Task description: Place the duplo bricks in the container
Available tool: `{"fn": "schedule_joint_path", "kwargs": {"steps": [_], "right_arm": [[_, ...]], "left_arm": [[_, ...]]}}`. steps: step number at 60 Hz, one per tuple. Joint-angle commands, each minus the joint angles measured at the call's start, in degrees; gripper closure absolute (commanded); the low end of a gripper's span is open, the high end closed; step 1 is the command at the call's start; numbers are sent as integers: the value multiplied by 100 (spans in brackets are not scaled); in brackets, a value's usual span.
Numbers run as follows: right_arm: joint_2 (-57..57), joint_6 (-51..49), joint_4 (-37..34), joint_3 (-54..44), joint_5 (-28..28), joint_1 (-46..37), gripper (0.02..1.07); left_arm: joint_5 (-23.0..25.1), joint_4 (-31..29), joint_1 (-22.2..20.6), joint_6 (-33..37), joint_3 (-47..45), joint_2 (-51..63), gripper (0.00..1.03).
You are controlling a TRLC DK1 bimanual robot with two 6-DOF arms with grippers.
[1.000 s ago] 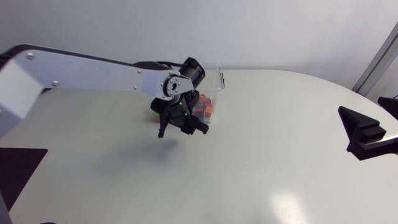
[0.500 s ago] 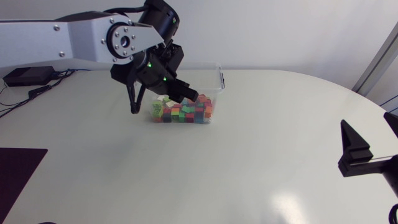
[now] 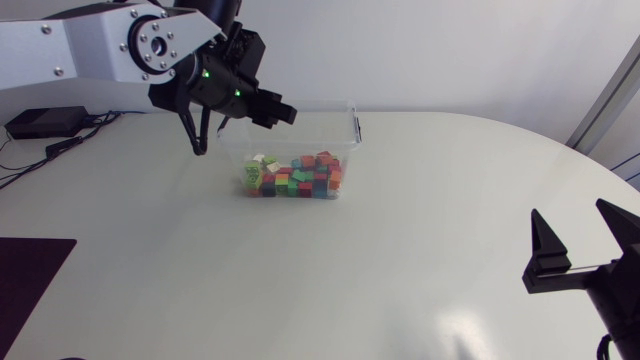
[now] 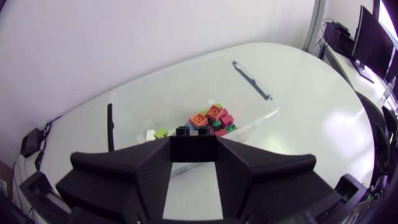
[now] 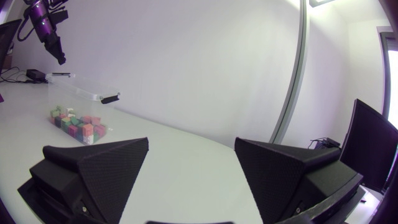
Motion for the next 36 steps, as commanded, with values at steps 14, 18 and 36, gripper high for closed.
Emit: {"fn": "schedule_joint_path", "kwargs": {"steps": [14, 18, 36], "right_arm": [[-47, 318, 780, -482, 58, 43, 7], [-47, 309, 824, -517, 58, 61, 7], [-47, 124, 701, -578, 295, 509, 7]], "left_arm": [[275, 838, 229, 128, -11, 374, 94], [275, 1058, 264, 128, -29, 480, 94], [336, 1989, 431, 128, 103, 1139, 94]]}}
